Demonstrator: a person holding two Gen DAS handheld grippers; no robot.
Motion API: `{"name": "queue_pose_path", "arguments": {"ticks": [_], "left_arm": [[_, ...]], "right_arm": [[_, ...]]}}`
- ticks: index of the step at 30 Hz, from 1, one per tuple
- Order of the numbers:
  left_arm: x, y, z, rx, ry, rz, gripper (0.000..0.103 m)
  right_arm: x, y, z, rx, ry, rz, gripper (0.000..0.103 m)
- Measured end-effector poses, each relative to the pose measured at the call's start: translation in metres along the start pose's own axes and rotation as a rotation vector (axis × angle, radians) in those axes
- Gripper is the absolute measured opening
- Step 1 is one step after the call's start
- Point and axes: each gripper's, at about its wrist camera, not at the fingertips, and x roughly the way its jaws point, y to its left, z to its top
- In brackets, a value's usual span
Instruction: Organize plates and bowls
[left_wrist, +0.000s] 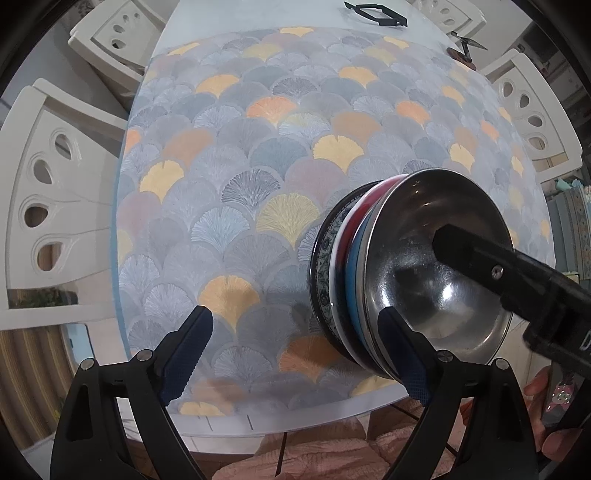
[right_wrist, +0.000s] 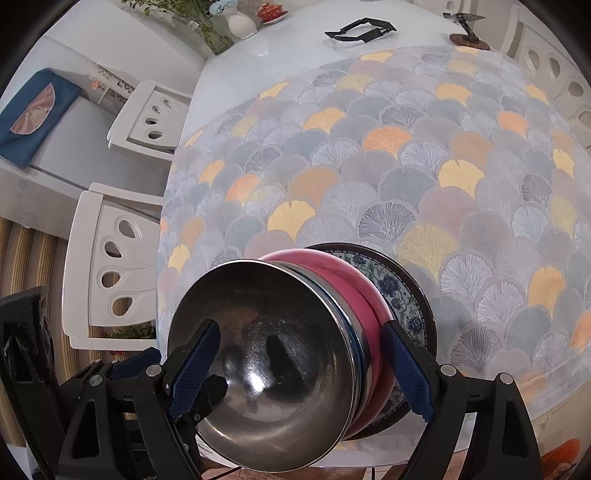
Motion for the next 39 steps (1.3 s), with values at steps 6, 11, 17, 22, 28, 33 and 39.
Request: {"name": "queue_pose_path", "arguments": {"ticks": [6, 11, 17, 22, 28, 33, 39], "left_arm": [[-0.0028, 0.0019, -0.0006, -0.037, -0.002, 0.001, 0.09], [-0.0016, 0.0018, -0.0002, -0.052, -0.002, 0.009, 0.09], [-0.0026, 0.0019, -0.0016, -0.068, -0.002, 0.019, 0.09], [-0.0033, 0.002, -0.0036, -0.078, -0.003, 0.025, 0.09], [-0.0026, 0.0026, -0.0034, -0.089, -0.002, 0.036, 0.09], [-0.0018, 0.0013, -0.0039, -0.098, 0.003, 0.039, 0.09], [-0.0013, -0.0029, -0.0055, -0.099, 0.002, 0.053, 0.09]], "right_arm": [[-0.0011, 0.0045, 0.0062, -0.034, 0.006, 0.001, 0.087], [0.0008, 0.0032, 0.0049, -0.046, 0.013, 0.0, 0.087], [0.0008, 0.0014, 0.0066, -0.042, 0.02, 0.016, 0.087], [0.0018, 0.0031, 0.0086, -0.057, 0.027, 0.017, 0.087], [0.0018, 0.0029, 0.0091, -0.07, 0.033, 0.025, 0.087], [0.002, 0.002, 0.0074, -0.082, 0.044, 0.028, 0.087], [-0.0008, 0.0022, 0.008, -0.101, 0.041, 0.04, 0.087]]}}
